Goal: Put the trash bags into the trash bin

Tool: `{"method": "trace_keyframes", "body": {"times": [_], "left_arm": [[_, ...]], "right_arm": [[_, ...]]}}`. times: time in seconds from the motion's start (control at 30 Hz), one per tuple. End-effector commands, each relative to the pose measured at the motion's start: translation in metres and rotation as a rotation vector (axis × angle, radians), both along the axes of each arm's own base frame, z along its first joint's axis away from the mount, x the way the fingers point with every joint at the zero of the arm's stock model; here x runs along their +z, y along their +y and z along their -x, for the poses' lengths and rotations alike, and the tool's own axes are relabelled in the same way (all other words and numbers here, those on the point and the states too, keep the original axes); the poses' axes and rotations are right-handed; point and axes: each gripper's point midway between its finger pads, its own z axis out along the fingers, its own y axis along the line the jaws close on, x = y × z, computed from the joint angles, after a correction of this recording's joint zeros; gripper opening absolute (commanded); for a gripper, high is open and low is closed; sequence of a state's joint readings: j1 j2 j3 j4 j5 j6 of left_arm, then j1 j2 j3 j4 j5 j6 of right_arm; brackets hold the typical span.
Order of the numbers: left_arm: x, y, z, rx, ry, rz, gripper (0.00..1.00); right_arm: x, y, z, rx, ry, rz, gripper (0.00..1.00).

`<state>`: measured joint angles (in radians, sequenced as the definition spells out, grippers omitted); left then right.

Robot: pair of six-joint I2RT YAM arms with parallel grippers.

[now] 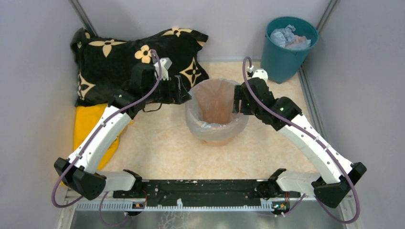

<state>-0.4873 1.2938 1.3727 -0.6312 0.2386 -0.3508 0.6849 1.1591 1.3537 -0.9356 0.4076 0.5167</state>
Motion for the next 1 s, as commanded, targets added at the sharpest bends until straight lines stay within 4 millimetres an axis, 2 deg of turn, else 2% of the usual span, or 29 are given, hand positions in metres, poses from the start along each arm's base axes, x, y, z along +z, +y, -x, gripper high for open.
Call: {"method": "trace_keyframes", "body": {"times": [0.0,0.17,0.3,0.33,0.4,0.47,0.5,0.63,0.73,0.8,0.97], "left_arm": [[0.014,-0.001,0.009,-0.037,-0.020,0.005,0.93],[-0.009,-0.004,0.011,-0.070,0.050,-0.037,0.91],[-0.029,-0.010,0.010,-0.092,0.097,-0.068,0.89],[-0.032,-0.012,0.009,-0.093,0.101,-0.073,0.88],[-0.036,-0.015,0.006,-0.097,0.107,-0.079,0.86],[-0.041,-0.019,0.002,-0.100,0.118,-0.088,0.82],[-0.043,-0.021,0.001,-0.100,0.123,-0.092,0.79],[-0.053,-0.027,-0.002,-0.104,0.145,-0.112,0.75],[-0.059,-0.029,-0.003,-0.104,0.156,-0.125,0.75],[-0.060,-0.030,-0.004,-0.103,0.157,-0.126,0.74],[-0.058,-0.028,-0.011,-0.085,0.138,-0.143,0.74]], "right_arm": [[0.018,-0.005,-0.007,-0.025,-0.038,0.008,0.72],[-0.001,-0.002,-0.015,-0.033,0.018,0.076,0.72],[-0.011,0.002,-0.023,-0.044,0.027,0.087,0.66],[-0.013,0.003,-0.024,-0.046,0.030,0.093,0.64],[-0.017,0.004,-0.028,-0.052,0.040,0.107,0.52],[-0.021,0.004,-0.031,-0.057,0.045,0.119,0.48],[-0.021,0.005,-0.032,-0.058,0.047,0.121,0.43],[-0.029,0.007,-0.035,-0.058,0.060,0.125,0.39],[-0.036,0.008,-0.037,-0.055,0.074,0.117,0.30],[-0.042,0.008,-0.037,-0.054,0.085,0.111,0.24],[-0.048,0.013,-0.042,-0.044,0.093,0.089,0.19]]}}
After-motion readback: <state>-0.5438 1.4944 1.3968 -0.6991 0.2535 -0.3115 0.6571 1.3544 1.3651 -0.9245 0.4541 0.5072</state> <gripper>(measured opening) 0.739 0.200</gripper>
